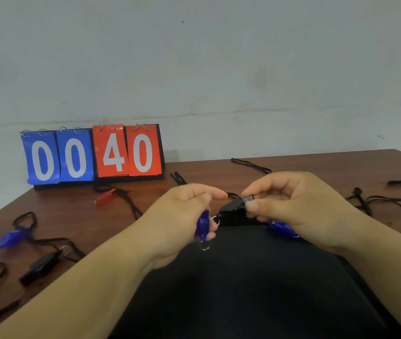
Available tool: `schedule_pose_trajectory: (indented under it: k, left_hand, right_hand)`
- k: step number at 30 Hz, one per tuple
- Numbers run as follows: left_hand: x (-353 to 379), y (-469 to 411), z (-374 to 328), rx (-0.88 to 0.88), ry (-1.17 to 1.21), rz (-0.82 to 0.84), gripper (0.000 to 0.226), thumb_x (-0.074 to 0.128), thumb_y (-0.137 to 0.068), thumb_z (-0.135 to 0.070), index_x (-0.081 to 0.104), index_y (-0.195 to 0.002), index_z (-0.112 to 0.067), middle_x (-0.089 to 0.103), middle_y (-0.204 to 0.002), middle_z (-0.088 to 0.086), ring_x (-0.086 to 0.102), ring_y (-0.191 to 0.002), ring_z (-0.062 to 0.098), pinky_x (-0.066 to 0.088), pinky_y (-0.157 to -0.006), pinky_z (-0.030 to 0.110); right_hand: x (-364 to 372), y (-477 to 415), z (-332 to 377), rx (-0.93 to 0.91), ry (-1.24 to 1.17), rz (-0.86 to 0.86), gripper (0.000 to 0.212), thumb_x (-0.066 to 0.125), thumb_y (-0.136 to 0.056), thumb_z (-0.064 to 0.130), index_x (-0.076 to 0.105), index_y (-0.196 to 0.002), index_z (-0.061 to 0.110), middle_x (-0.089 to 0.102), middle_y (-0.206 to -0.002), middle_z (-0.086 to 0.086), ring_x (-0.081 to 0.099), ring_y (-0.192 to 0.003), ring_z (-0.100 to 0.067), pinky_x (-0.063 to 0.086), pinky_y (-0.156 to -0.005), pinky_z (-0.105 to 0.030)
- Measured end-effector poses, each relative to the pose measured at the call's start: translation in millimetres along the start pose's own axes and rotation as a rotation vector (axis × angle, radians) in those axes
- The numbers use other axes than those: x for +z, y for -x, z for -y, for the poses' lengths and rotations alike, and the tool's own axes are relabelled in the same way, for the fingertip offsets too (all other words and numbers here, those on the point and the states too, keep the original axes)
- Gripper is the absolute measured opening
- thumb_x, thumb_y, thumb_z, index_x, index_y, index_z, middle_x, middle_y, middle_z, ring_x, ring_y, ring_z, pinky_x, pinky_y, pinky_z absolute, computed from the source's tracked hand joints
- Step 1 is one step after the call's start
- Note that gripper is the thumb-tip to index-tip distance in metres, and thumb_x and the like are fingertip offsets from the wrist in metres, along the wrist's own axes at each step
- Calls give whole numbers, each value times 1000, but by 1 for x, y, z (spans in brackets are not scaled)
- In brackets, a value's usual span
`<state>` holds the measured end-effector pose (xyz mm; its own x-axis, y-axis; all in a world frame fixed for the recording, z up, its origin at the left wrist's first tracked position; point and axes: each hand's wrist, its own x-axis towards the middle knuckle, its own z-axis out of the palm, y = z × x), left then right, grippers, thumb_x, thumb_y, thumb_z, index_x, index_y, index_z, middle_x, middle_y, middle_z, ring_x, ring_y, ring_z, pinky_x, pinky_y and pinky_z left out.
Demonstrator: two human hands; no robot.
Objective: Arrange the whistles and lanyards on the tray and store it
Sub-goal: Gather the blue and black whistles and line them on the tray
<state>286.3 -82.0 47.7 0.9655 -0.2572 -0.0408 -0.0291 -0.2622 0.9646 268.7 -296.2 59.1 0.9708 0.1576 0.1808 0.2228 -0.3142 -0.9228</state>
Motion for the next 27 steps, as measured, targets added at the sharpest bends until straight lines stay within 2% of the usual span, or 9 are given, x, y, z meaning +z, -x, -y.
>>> schedule_pose_trajectory:
  k: [3, 7, 15, 19, 21, 24, 27]
  left_hand:
    - [2, 2, 0, 23, -60, 25, 27, 46, -108, -30, 72, -112, -29, 63, -74, 1, 58, -62, 11, 52, -60, 22]
    - [1, 2, 1, 51, -58, 107, 23, 59, -101, -37, 76, -113, -27, 53, -59, 4, 49, -55, 14, 46, -67, 34]
    - [-1, 3, 1, -3, 122, 174, 21, 66, -98, -24, 77, -112, -14, 43, -57, 0, 34, -46, 10, 34, -47, 23]
    - [0, 4, 1, 24, 110, 188, 15, 69, -95, -18, 73, -108, -12, 45, -57, -2, 34, -45, 9, 33, -47, 23]
    - [0, 3, 2, 61, 55, 156, 17, 69, -95, -19, 72, -111, -15, 47, -54, -3, 37, -46, 11, 37, -49, 25]
    - [0, 3, 4, 134, -40, 112, 19, 68, -97, -23, 74, -113, -32, 52, -53, -7, 41, -50, 14, 43, -56, 31]
    - [2, 4, 4, 186, -138, 89, 20, 66, -98, -26, 72, -114, -37, 57, -52, -14, 45, -52, 12, 47, -61, 30]
  right_hand:
    - [2, 3, 2, -38, 6, -1, 16, 78, -83, 6, 79, -90, 20, 80, -85, -3, 76, -78, -12, 61, -76, -21]
    - [0, 4, 3, -69, 15, -25, 18, 80, -81, 7, 80, -90, 23, 81, -88, 4, 76, -82, -7, 56, -74, -13]
    - [2, 6, 6, -81, 5, -39, 22, 82, -79, 11, 81, -92, 28, 81, -92, 8, 76, -89, -5, 57, -83, -14]
    - [3, 7, 7, -91, -35, -39, 21, 82, -77, 8, 80, -90, 25, 81, -90, 7, 76, -88, -4, 55, -76, -10]
    - [4, 7, 7, -94, -41, -40, 21, 82, -77, 7, 80, -91, 23, 81, -90, 5, 76, -87, -6, 55, -74, -10]
    - [5, 8, 6, -114, -39, -75, 22, 82, -78, 4, 79, -90, 21, 80, -87, 2, 77, -80, -9, 57, -72, -14]
    - [5, 6, 3, -132, 1, -128, 19, 85, -76, 8, 78, -87, 21, 79, -85, 0, 78, -78, -15, 61, -79, -23]
